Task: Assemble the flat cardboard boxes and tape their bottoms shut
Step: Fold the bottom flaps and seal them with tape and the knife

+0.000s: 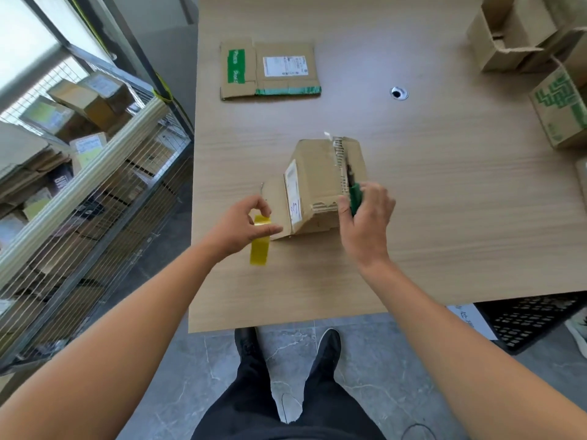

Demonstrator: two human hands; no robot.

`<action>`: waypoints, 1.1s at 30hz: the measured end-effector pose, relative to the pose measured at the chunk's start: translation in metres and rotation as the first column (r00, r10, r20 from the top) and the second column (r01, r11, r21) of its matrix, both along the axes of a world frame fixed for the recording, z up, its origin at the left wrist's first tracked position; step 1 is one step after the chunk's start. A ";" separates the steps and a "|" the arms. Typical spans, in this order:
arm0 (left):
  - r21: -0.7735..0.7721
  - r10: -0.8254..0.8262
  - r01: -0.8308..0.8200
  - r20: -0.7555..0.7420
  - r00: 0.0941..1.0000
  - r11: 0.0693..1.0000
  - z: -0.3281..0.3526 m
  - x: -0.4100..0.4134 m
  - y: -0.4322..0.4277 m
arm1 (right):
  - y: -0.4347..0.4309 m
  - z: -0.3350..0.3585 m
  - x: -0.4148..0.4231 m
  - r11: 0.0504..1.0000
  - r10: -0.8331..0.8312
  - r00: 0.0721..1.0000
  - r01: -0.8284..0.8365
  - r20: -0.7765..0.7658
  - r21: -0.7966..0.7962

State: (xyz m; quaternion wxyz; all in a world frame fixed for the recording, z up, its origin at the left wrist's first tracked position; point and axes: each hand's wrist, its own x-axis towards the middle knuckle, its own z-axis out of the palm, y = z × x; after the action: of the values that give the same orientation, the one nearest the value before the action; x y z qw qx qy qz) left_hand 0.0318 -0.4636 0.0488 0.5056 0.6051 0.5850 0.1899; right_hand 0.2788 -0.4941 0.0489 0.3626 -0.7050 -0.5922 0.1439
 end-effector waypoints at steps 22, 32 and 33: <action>-0.120 0.314 -0.291 0.305 0.899 0.949 0.029 -0.038 -0.004 | 0.017 0.024 0.014 0.899 0.298 0.952 -0.258 0.063 -0.353; -0.107 0.277 -0.256 0.402 0.873 0.961 0.025 -0.042 -0.006 | -0.003 -0.008 -0.042 0.963 -0.042 0.997 0.059 0.070 -0.263; -0.108 0.275 -0.253 0.405 0.872 0.962 0.023 -0.042 -0.004 | -0.002 -0.013 -0.044 0.969 -0.040 0.999 0.047 0.035 -0.243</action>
State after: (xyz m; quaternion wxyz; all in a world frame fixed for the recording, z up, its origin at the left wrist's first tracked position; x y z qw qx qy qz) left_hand -0.0101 -0.4678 0.0718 0.6033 0.4520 0.5454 0.3663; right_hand 0.2344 -0.4961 0.0356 0.2673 -0.7592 -0.5598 0.1971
